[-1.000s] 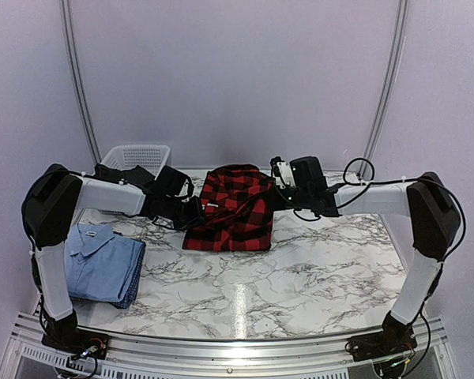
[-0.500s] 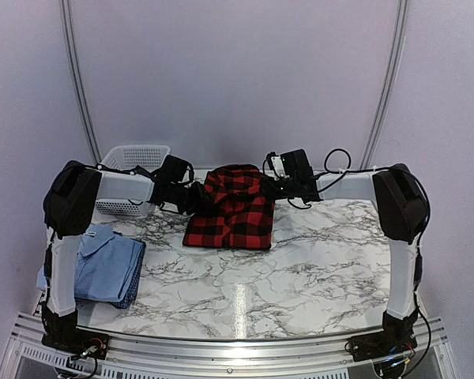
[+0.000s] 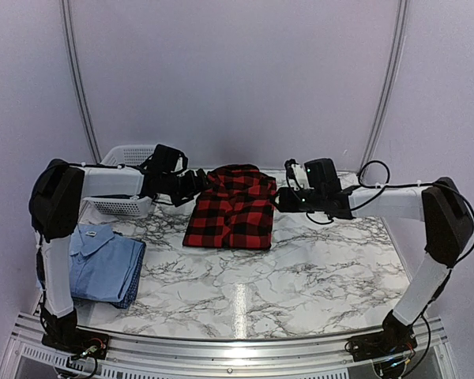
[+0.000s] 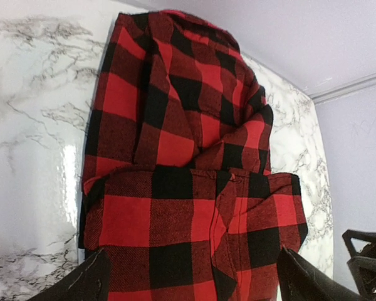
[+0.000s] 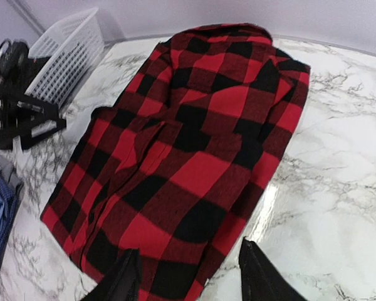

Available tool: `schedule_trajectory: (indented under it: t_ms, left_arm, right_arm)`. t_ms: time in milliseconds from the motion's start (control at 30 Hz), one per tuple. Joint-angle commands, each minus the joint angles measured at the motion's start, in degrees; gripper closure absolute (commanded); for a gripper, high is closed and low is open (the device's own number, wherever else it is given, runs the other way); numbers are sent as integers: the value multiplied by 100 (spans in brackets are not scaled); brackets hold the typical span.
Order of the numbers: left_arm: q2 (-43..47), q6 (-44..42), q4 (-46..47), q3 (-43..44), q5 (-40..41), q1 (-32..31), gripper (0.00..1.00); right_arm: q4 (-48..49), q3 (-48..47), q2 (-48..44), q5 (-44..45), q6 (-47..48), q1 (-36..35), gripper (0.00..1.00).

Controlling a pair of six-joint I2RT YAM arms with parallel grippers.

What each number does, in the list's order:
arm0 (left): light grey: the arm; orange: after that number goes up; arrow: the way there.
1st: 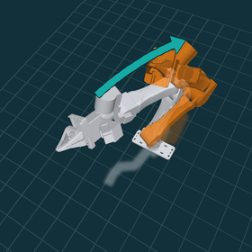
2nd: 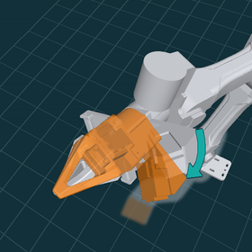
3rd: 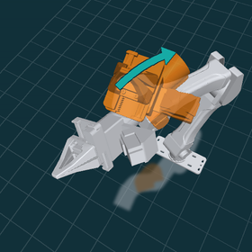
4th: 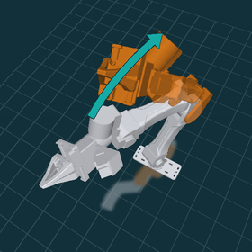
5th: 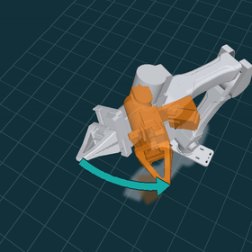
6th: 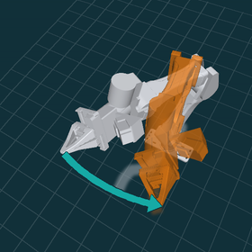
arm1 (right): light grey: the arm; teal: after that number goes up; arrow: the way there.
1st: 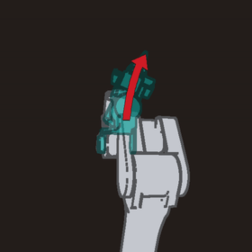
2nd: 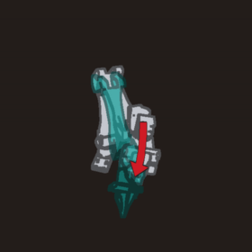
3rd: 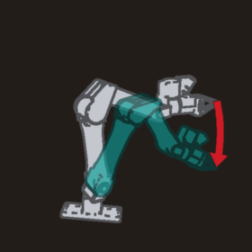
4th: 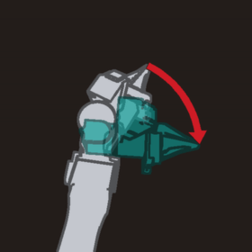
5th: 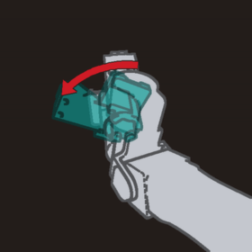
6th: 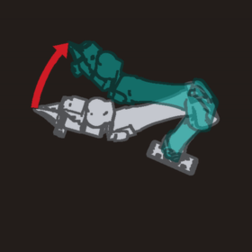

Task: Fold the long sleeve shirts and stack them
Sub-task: Adjust the 2/3-rectangle-folded shirt at the center of the board.

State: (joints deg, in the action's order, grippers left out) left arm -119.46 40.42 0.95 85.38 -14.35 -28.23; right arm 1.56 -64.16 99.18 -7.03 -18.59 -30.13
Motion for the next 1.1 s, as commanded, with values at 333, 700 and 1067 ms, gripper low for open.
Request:
schedule_trajectory:
  t_ms: [333, 700, 1067]
  left_arm:
    - [1084, -10, 14, -1519, 295, -53, 15]
    - [1521, 135, 226, -2426, 301, -104, 17]
    - [1483, 172, 277, -2527, 285, -137, 17]
  right_arm:
    - [1366, 1271, -53, -1117, -476, -188, 70]
    - [1569, 1390, 371, -1317, -717, -187, 63]
    - [1801, 1446, 677, -1458, -873, -181, 61]
